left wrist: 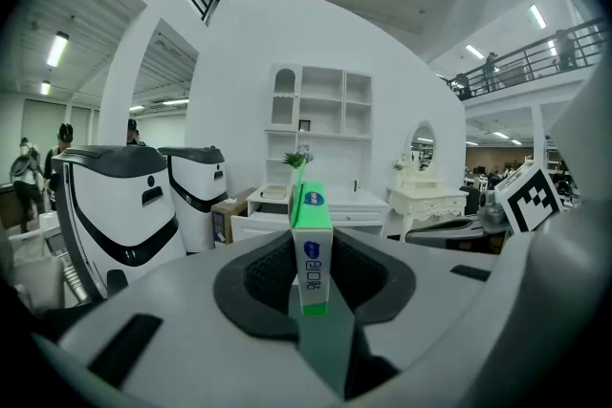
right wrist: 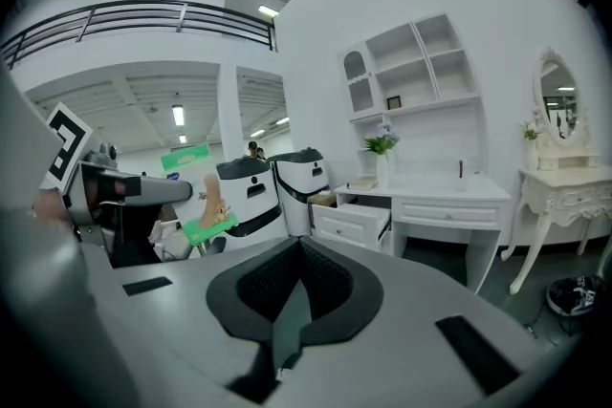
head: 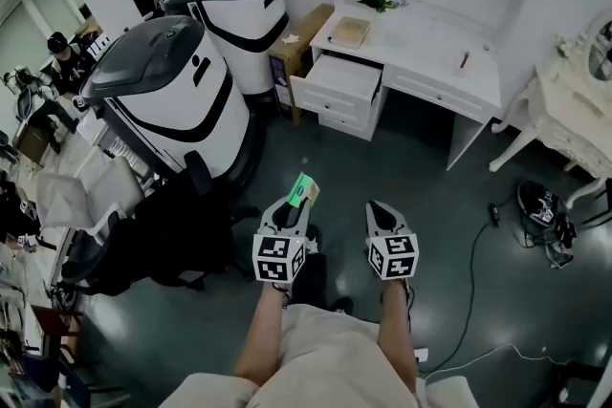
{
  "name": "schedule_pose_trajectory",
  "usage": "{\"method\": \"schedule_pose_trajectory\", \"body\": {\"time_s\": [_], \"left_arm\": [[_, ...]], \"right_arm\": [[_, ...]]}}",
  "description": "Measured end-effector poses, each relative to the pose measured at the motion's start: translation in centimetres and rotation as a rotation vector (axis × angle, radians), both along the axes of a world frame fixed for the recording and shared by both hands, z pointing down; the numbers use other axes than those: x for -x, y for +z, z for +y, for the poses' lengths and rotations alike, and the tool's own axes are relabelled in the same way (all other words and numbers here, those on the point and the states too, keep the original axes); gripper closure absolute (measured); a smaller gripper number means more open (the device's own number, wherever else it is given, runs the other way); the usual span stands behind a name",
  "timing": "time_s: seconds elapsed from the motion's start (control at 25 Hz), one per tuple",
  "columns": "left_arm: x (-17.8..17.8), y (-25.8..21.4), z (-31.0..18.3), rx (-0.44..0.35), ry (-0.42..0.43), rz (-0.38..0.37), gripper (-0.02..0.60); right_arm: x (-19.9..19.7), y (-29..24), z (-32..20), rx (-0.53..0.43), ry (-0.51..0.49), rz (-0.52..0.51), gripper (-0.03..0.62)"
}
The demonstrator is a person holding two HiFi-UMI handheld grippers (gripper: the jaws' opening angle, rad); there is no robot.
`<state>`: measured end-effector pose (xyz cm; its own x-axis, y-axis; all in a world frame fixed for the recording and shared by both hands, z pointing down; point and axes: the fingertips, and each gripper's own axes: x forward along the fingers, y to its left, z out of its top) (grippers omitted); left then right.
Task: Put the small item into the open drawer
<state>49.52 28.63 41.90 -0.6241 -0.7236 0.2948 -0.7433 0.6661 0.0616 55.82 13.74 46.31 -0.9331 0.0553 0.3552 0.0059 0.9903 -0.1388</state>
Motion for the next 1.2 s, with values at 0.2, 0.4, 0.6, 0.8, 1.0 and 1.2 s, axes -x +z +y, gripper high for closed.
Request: {"method": "schedule_pose_trajectory", "body": {"time_s": [0.2, 0.4, 0.6, 0.8, 1.0, 1.2], "left_arm": [[4.5, 0.1, -3.2, -0.028, 0.044, -0.001, 0.474], [9.9, 0.6, -6.5, -0.051, 0.061, 0.031, 0.474], [16.6, 1.5, -8.8, -0.072, 0.064, 0.066, 0.474], [23.3, 1.9, -9.3, -0.052, 0.062, 0.074, 0.476], [29.6, 2.5, -9.0, -0.055, 0.043, 0.096, 0.476], [34.7, 2.8, -8.9, -0.058, 0.06, 0.107, 0.476]], "right_arm": [[3.9, 0.7, -2.4, 0.027, 0.008, 0.014, 0.57], [8.4, 1.6, -4.8, 0.024, 0.022, 0.053, 0.57], [15.2, 2.8, -5.5, 0.034, 0.013, 0.075, 0.571], [22.5, 2.9, -5.6, 0.073, 0.026, 0.073, 0.569], [28.6, 2.5, -6.1, 0.044, 0.064, 0.063, 0.57], [33.0, 2.4, -8.5, 0.049, 0.206, 0.056, 0.571]]}}
